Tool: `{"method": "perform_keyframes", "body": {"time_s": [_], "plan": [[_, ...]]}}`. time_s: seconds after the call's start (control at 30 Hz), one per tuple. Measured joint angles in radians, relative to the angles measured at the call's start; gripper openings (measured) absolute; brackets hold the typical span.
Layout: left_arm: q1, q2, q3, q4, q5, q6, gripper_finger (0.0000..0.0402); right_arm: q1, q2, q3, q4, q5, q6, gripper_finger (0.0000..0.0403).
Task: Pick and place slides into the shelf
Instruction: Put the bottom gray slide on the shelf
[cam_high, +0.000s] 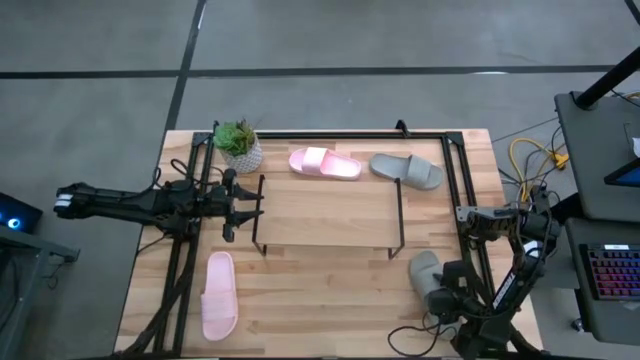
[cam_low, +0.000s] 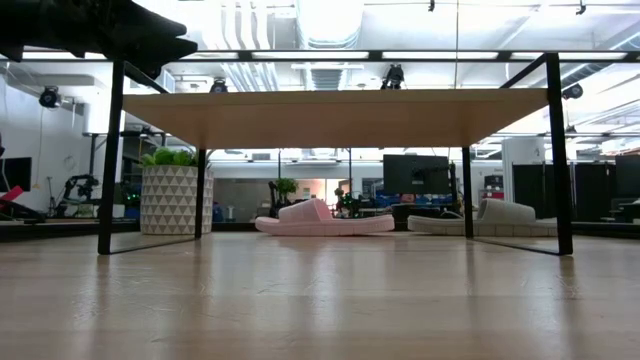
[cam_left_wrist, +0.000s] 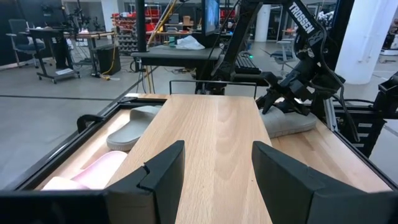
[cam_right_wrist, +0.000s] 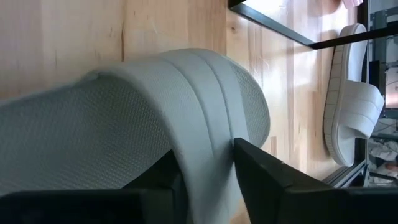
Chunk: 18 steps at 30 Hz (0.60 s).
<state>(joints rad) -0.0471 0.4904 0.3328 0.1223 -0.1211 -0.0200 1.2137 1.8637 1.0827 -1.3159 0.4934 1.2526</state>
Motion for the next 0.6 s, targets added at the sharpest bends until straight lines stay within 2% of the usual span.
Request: {"method": "perform_keyframes", "body": {"time_s": [0.3, 0.6], "plan": [[0.0, 0.0, 0.0, 0.0, 0.0, 0.0, 0.0173, 0.0, -0.003, 0.015, -0.005, -0.003, -0.005, 0.0016], [0.0, 0.0, 0.0, 0.0, 0.0, 0.0, 0.0173, 0.001, -0.003, 0.053, -0.027, -0.007, -0.006, 0.0014]]}}
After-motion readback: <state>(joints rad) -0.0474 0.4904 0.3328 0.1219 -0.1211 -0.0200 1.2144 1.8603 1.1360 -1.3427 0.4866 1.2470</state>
